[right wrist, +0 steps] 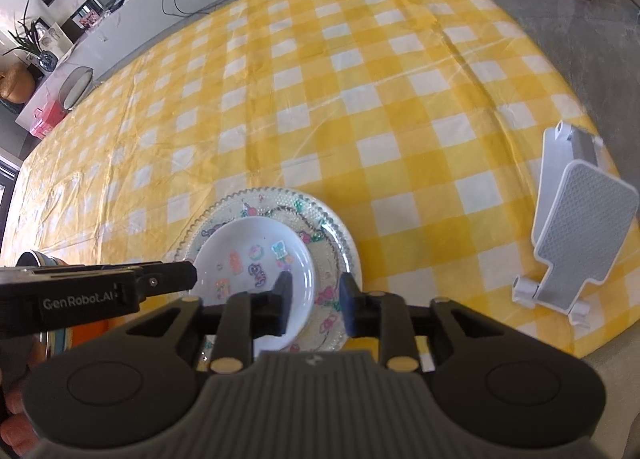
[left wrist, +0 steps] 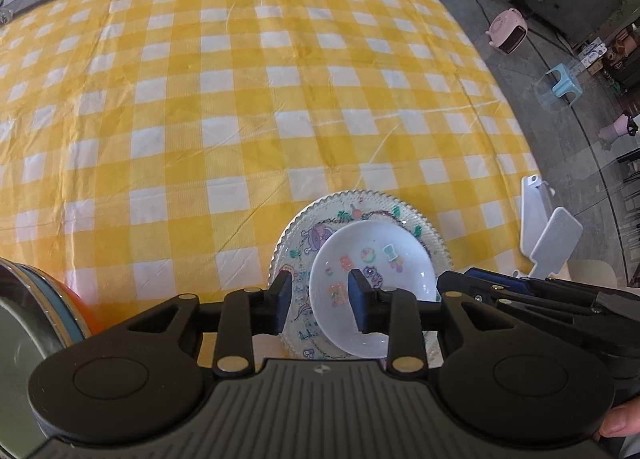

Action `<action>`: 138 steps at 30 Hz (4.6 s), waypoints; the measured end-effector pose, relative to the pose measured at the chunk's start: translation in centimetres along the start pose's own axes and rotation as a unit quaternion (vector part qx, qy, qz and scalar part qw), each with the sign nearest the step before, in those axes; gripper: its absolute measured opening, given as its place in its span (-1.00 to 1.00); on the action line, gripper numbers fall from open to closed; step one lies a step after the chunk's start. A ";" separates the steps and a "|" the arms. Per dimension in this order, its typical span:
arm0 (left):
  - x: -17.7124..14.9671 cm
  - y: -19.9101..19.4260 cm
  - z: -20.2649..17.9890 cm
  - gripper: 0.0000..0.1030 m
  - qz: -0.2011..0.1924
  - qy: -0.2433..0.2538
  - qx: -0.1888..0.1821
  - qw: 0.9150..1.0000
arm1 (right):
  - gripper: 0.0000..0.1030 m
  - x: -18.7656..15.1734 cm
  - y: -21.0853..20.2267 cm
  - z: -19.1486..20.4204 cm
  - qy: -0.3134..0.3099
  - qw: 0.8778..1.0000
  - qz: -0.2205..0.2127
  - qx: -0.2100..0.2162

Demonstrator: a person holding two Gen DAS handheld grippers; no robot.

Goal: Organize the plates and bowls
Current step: 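Open both tools and release the white bowl, then move both open tools to the rim of the nested green, blue and orange bowls, then close both tools on the nested bowl rims and lift the stack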

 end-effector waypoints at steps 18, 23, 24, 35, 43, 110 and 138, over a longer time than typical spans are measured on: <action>-1.6 -12.2 2.9 0.00 -0.064 0.101 -0.007 0.993 | 0.59 -1.1 -7.3 6.2 -0.097 0.988 -0.115 -0.041; -1.4 -14.8 7.1 0.30 -0.068 0.098 0.014 0.993 | 0.59 -1.0 -7.7 8.9 -0.083 0.990 -0.111 0.009; -1.4 -15.2 8.0 0.36 -0.068 0.097 0.017 0.993 | 0.59 -1.0 -7.5 9.5 -0.081 0.991 -0.106 0.017; -2.7 -15.6 16.3 0.44 -0.065 0.019 0.012 0.998 | 0.59 -2.1 -4.2 16.8 -0.081 0.993 -0.049 0.076; -3.3 -13.7 20.1 0.44 -0.080 -0.045 -0.008 0.996 | 0.52 -3.0 -0.5 17.5 -0.021 0.996 -0.013 0.082; -5.0 -6.3 23.5 0.14 -0.034 -0.171 -0.067 0.982 | -0.24 -5.1 6.4 19.1 0.081 0.983 0.051 0.156; -2.6 -8.7 14.9 0.14 -0.060 -0.114 -0.079 0.988 | -0.36 -4.1 0.1 13.6 0.114 0.982 0.003 0.149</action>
Point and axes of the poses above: each gripper's, at about its wrist camera, not at the fingertips, and y roughly the way its jaws point, z to its left, x to its top, the point moved 3 cm from there along y, roughly the way its jaws point, and after that the axes turned 6 degrees about -y, right-handed, at the moved point
